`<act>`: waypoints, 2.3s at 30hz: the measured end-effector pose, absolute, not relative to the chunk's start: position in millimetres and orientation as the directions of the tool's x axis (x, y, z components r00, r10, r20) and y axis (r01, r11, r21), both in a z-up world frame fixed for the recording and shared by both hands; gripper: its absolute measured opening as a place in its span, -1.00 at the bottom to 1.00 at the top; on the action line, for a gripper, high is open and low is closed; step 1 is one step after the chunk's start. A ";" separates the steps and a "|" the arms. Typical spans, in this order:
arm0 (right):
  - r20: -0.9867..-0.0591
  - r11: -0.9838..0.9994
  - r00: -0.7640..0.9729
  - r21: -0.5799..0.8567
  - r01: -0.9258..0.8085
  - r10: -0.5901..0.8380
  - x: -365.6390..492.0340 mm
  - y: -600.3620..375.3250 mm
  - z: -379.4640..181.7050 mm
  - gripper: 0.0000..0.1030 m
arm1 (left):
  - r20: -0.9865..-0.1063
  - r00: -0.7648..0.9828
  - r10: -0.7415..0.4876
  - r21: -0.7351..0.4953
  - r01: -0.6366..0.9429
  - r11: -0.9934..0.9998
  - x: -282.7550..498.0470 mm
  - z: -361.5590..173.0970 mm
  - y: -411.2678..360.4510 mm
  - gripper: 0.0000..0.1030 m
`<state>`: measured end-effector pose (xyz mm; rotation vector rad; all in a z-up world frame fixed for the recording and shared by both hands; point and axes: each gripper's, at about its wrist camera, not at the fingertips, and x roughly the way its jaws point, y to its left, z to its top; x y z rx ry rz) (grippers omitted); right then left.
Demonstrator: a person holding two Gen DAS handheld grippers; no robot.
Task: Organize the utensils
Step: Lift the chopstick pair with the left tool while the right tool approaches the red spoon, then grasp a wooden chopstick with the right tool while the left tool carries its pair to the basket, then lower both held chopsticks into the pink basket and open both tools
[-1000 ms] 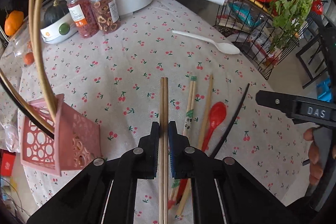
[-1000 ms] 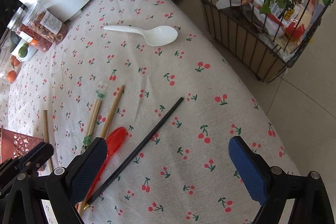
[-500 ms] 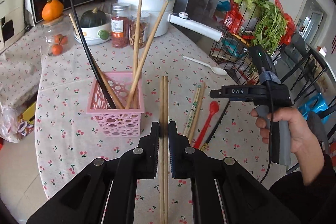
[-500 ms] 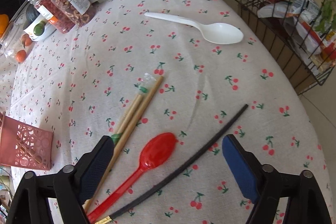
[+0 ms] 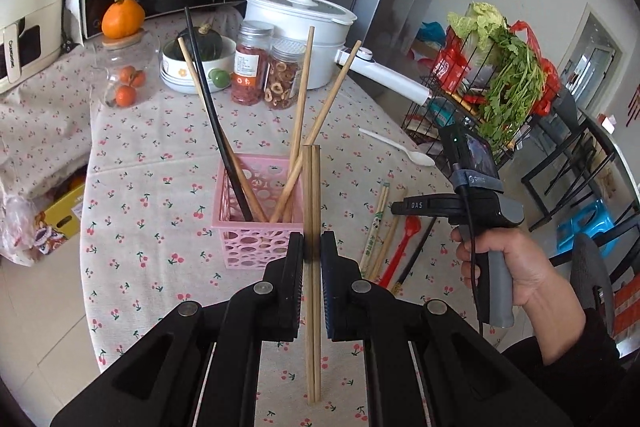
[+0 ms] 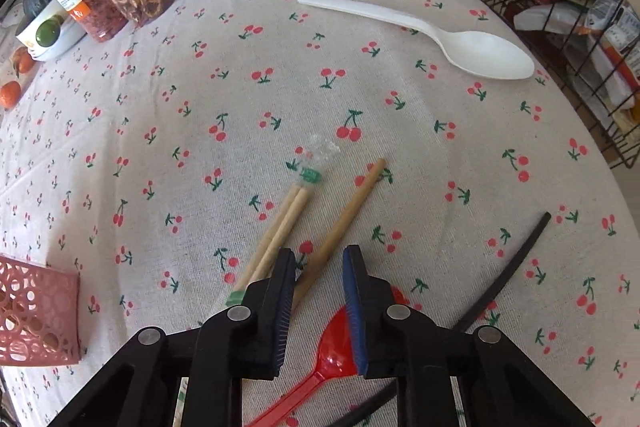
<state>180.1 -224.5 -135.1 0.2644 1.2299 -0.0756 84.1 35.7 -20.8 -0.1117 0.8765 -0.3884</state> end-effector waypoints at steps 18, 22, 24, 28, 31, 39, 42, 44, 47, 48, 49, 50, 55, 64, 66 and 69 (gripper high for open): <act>-0.878 0.906 0.411 0.358 0.224 0.245 170.8 -234.7 -134.9 -0.90 | -0.718 0.619 -0.318 -0.199 0.255 0.946 74.0 -12.6 25.5 -0.83; -0.825 0.904 0.502 0.390 0.176 0.258 157.7 -238.9 -106.7 -0.90 | -0.702 0.639 -0.314 -0.197 0.249 0.948 70.2 -4.9 30.1 -0.84; -0.798 0.911 0.546 0.387 0.142 0.254 147.9 -238.0 -87.4 -0.90 | -0.693 0.651 -0.312 -0.194 0.248 0.949 67.9 -0.2 32.1 -0.84; -0.738 0.915 0.625 0.393 0.092 0.254 125.0 -233.7 -51.3 -0.90 | -0.666 0.682 -0.302 -0.187 0.239 0.953 62.2 12.4 37.4 -0.84; -0.680 0.926 0.693 0.374 0.049 0.238 101.5 -229.3 -24.7 -0.90 | -0.637 0.707 -0.308 -0.203 0.232 0.951 57.5 25.5 43.3 -0.84; -0.522 0.943 0.825 0.329 -0.040 0.217 59.8 -222.2 30.2 -0.91 | -0.498 0.821 -0.279 -0.209 0.199 0.958 43.0 69.6 63.3 -0.84; -0.479 0.938 0.844 0.340 -0.074 0.240 53.7 -221.5 45.9 -0.91 | -0.434 0.860 -0.268 -0.232 0.181 0.956 39.9 85.4 74.7 -0.84; -0.455 0.932 0.852 0.349 -0.095 0.258 52.2 -219.5 53.8 -0.91 | -0.396 0.880 -0.262 -0.252 0.171 0.953 39.2 94.0 82.3 -0.84; -0.431 0.925 0.858 0.360 -0.123 0.281 51.4 -213.3 62.1 -0.91 | -0.350 0.906 -0.238 -0.251 0.154 0.956 42.2 100.5 88.3 -0.84; -0.425 0.922 0.857 0.363 -0.133 0.291 50.5 -210.2 64.7 -0.91 | -0.337 0.914 -0.227 -0.243 0.149 0.958 43.6 100.7 89.1 -0.84; -0.422 0.920 0.855 0.365 -0.143 0.300 50.6 -206.8 66.2 -0.91 | -0.329 0.919 -0.218 -0.235 0.144 0.961 46.0 100.2 89.2 -0.84; -0.419 0.918 0.854 0.367 -0.151 0.308 51.3 -203.3 67.7 -0.91 | -0.325 0.922 -0.212 -0.228 0.142 0.963 49.0 98.8 88.7 -0.84; -0.406 0.909 0.847 0.371 -0.190 0.343 55.0 -187.6 70.0 -0.91 | -0.325 0.922 -0.208 -0.195 0.150 0.969 66.7 83.6 81.7 -0.84; -0.376 0.883 0.841 0.411 -0.226 0.390 58.3 -180.8 72.9 -0.91 | -0.445 0.879 -0.169 -0.116 0.131 0.985 111.7 40.2 67.0 -0.84; -0.365 0.871 0.839 0.434 -0.231 0.404 58.7 -182.8 73.6 -0.91 | -0.477 0.862 -0.174 -0.115 0.135 0.984 121.6 28.7 64.0 -0.84; -0.357 0.856 0.834 0.460 -0.235 0.420 60.5 -183.8 72.8 -0.91 | -0.514 0.835 -0.195 -0.123 0.153 0.981 133.0 15.1 58.9 -0.81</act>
